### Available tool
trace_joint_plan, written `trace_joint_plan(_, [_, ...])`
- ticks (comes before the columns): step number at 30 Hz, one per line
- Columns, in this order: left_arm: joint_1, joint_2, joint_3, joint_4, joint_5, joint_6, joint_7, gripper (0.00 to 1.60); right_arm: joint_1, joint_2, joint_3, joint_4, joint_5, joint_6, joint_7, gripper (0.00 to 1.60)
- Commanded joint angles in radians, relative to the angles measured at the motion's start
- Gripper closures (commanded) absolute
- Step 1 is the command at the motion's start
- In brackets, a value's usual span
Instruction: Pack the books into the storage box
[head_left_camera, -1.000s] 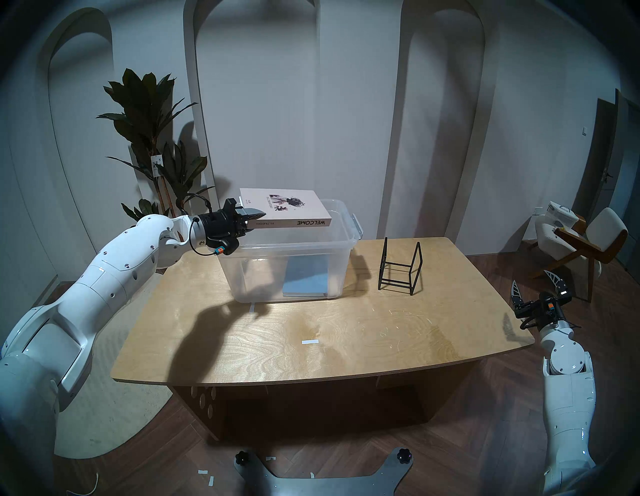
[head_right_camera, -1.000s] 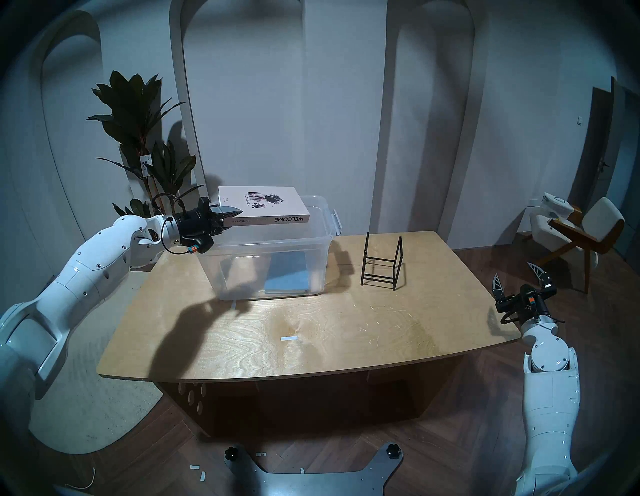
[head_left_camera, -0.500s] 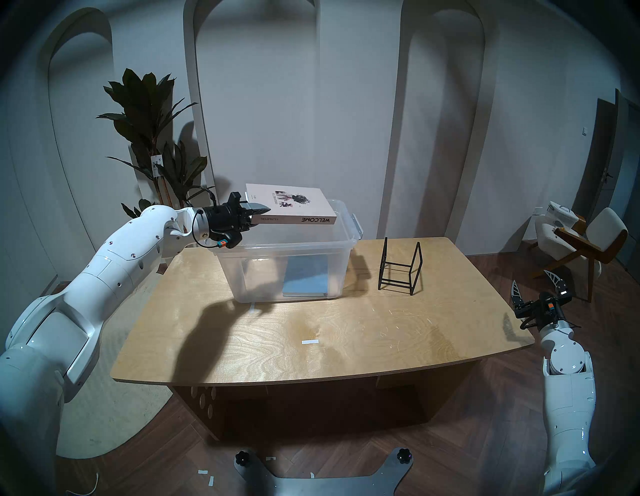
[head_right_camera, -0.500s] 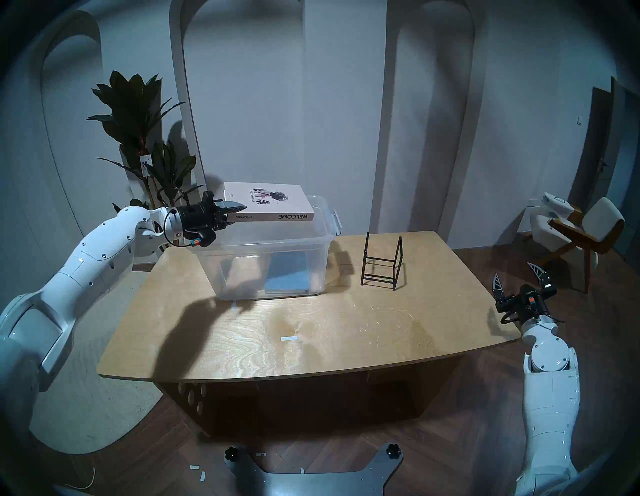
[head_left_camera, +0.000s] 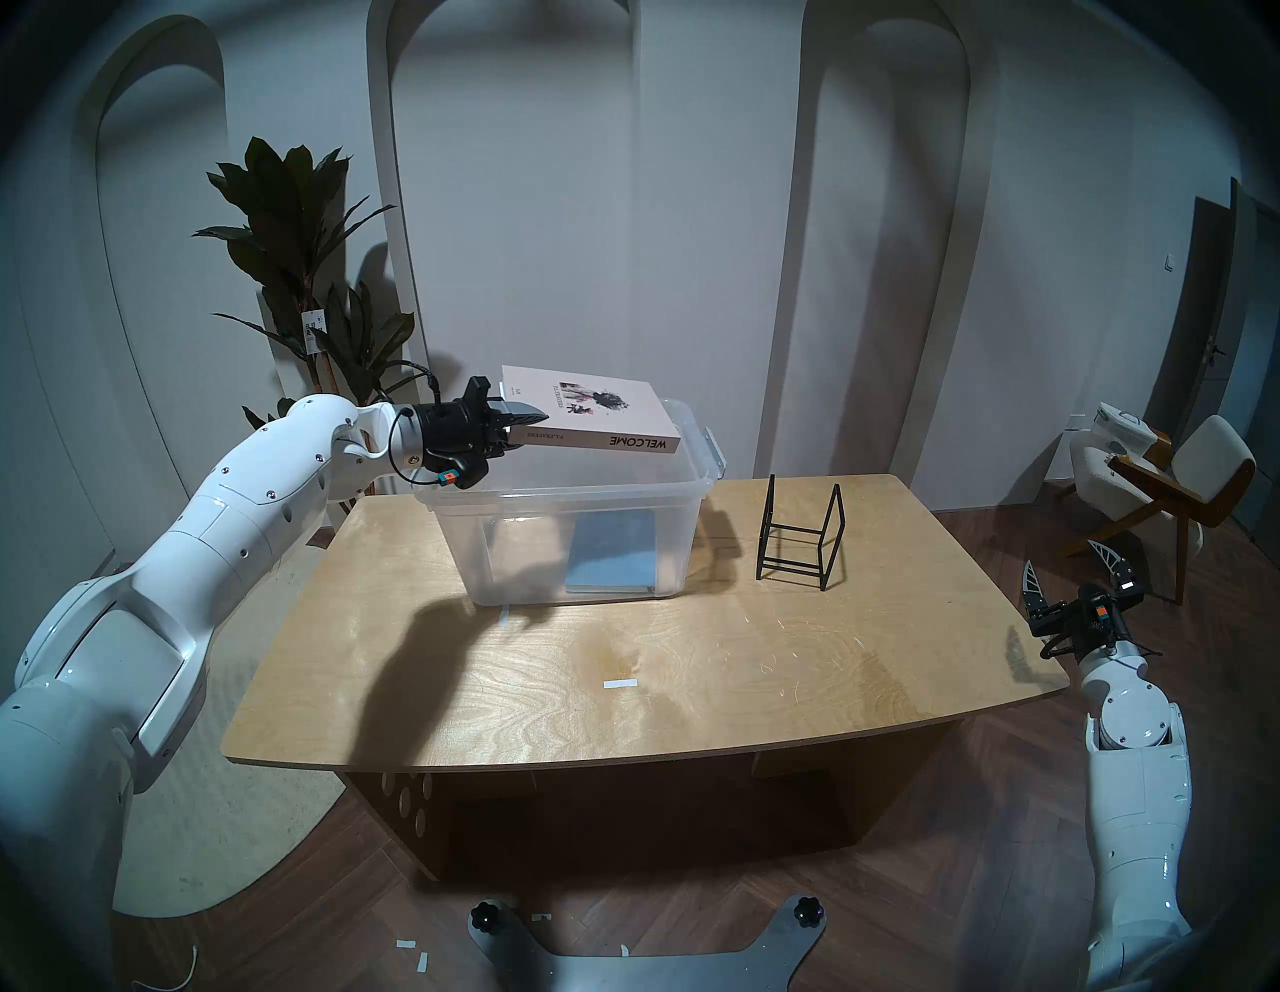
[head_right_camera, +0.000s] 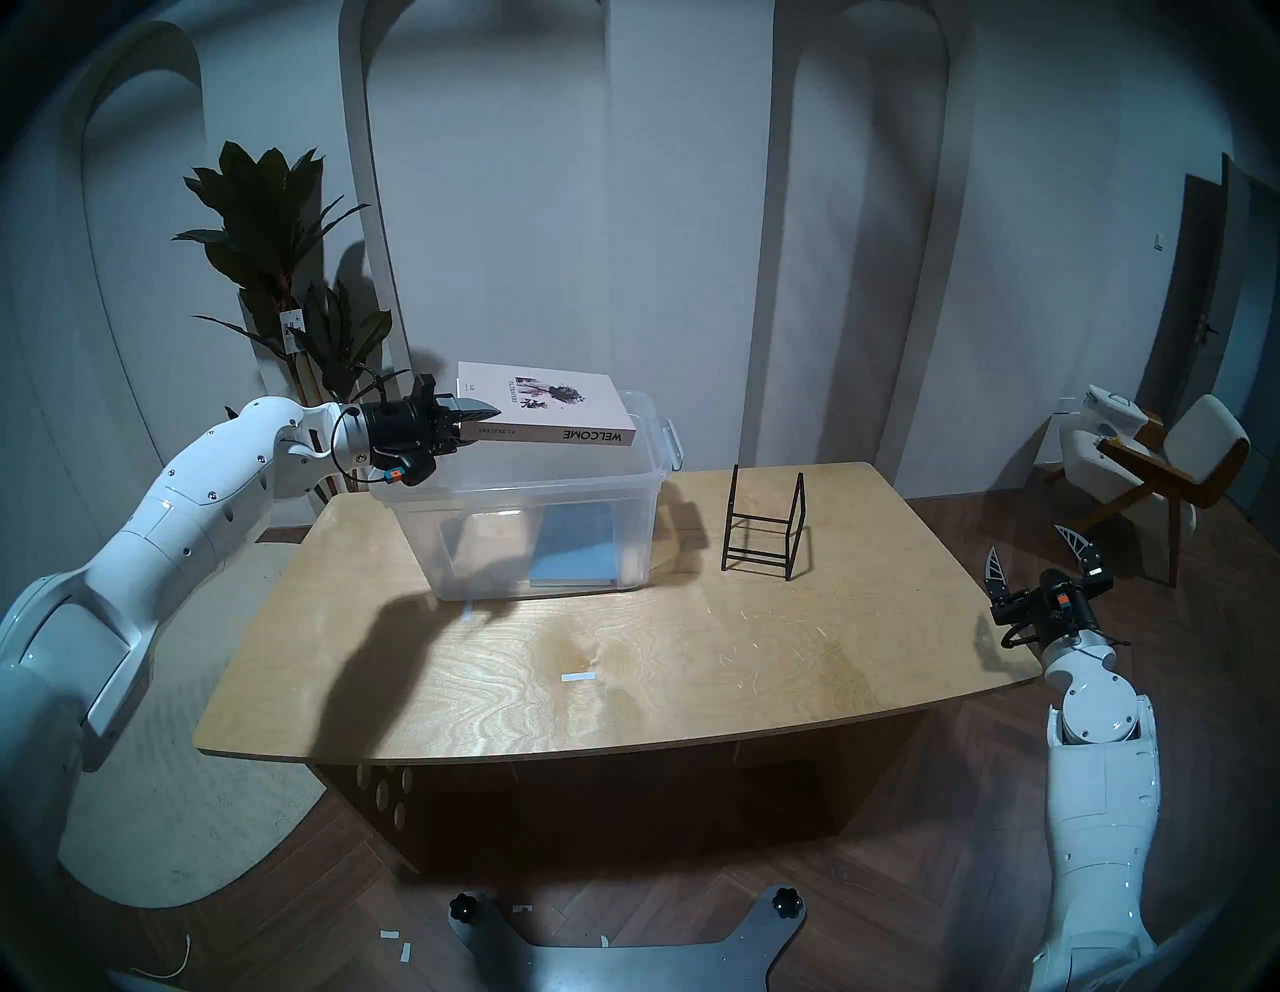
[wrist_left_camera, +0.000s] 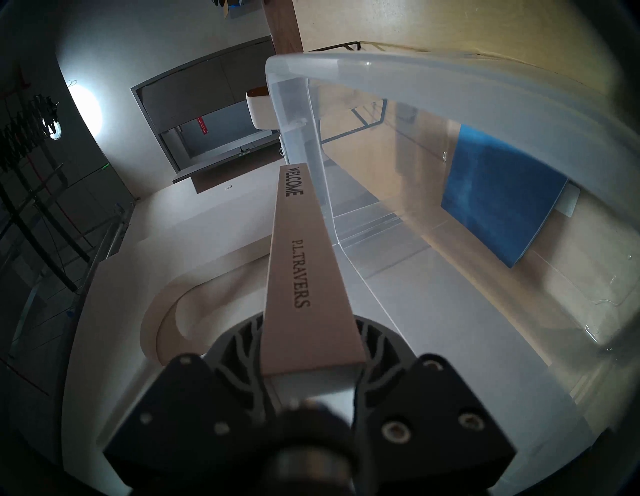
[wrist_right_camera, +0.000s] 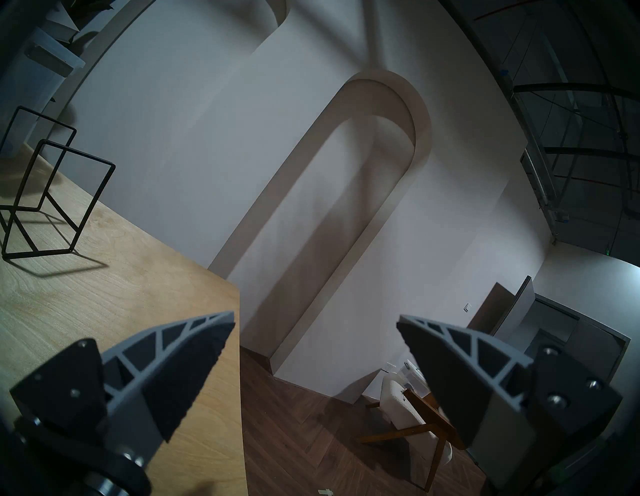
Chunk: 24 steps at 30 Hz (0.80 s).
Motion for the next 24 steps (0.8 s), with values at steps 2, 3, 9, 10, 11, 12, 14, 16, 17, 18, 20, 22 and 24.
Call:
trace_joint_plan(2, [-0.039, -0.001, -0.028, -0.025, -0.042, -0.013, -0.042, 1.60, 0.006, 0.004, 0.002, -0.024, 0.002, -0.004, -0.001, 0.00])
trace_joint_plan(3, [-0.039, -0.003, -0.029, -0.024, -0.045, -0.014, -0.048, 1.60, 0.006, 0.004, 0.002, -0.024, 0.002, -0.004, -0.001, 0.00])
trace_joint_plan(9, [-0.058, -0.001, -0.032, -0.030, -0.021, -0.017, -0.035, 0.00, 0.006, 0.004, 0.002, -0.022, 0.002, -0.004, -0.001, 0.00])
trace_joint_plan(10, [-0.063, 0.000, -0.039, -0.036, -0.015, 0.002, -0.034, 0.00, 0.007, 0.004, 0.002, -0.022, 0.002, -0.005, -0.001, 0.00])
trace_joint_plan(11, [-0.073, 0.002, -0.039, -0.039, -0.009, 0.001, -0.037, 0.00, 0.007, 0.004, 0.002, -0.021, 0.002, -0.005, -0.001, 0.00])
trace_joint_plan(12, [-0.084, 0.009, -0.038, -0.048, 0.008, 0.006, -0.040, 0.00, 0.007, 0.005, 0.002, -0.020, 0.002, -0.005, -0.001, 0.00])
trace_joint_plan(14, [-0.099, 0.020, -0.041, -0.059, 0.017, 0.010, -0.050, 0.00, 0.008, 0.005, 0.001, -0.019, 0.002, -0.005, -0.001, 0.00])
trace_joint_plan(16, [-0.110, 0.035, -0.043, -0.078, 0.033, 0.013, -0.054, 0.00, 0.008, 0.005, 0.001, -0.019, 0.002, -0.005, -0.001, 0.00])
trace_joint_plan(17, [-0.112, 0.041, -0.047, -0.088, 0.040, 0.020, -0.050, 0.00, 0.008, 0.005, 0.001, -0.019, 0.002, -0.005, -0.001, 0.00])
trace_joint_plan(18, [-0.115, 0.046, -0.053, -0.100, 0.045, 0.028, -0.047, 0.00, 0.008, 0.005, 0.001, -0.019, 0.002, -0.005, -0.001, 0.00])
trace_joint_plan(20, [-0.120, 0.059, -0.066, -0.123, 0.056, 0.044, -0.035, 0.00, 0.008, 0.005, 0.001, -0.018, 0.002, -0.005, -0.001, 0.00])
trace_joint_plan(22, [-0.127, 0.070, -0.079, -0.144, 0.065, 0.058, -0.028, 0.00, 0.009, 0.005, 0.001, -0.018, 0.002, -0.006, -0.001, 0.00])
trace_joint_plan(24, [-0.130, 0.075, -0.100, -0.160, 0.062, 0.078, -0.013, 0.00, 0.009, 0.005, 0.001, -0.017, 0.002, -0.006, -0.001, 0.00])
